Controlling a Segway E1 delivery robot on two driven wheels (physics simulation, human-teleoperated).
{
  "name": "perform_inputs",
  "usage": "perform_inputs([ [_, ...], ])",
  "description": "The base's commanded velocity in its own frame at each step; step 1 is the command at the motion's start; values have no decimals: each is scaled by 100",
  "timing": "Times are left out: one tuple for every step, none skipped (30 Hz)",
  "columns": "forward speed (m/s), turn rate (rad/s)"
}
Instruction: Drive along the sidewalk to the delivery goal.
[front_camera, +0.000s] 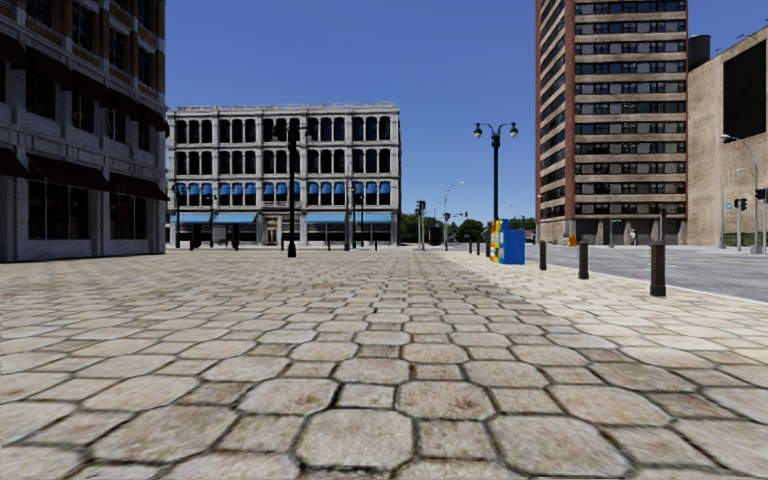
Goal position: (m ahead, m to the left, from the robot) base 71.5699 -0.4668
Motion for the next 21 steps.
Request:
perform_inputs([
  [200, 0],
  [200, 0],
  [200, 0],
  [200, 0],
  [200, 0],
  [200, 0],
  [200, 0],
  [200, 0],
  [200, 0],
  [200, 0],
  [200, 0],
  [200, 0],
  [200, 0],
  [200, 0],
  [200, 0],
  [200, 0],
  [200, 0],
  [200, 0],
  [200, 0],
  [200, 0],
  [200, 0],
])
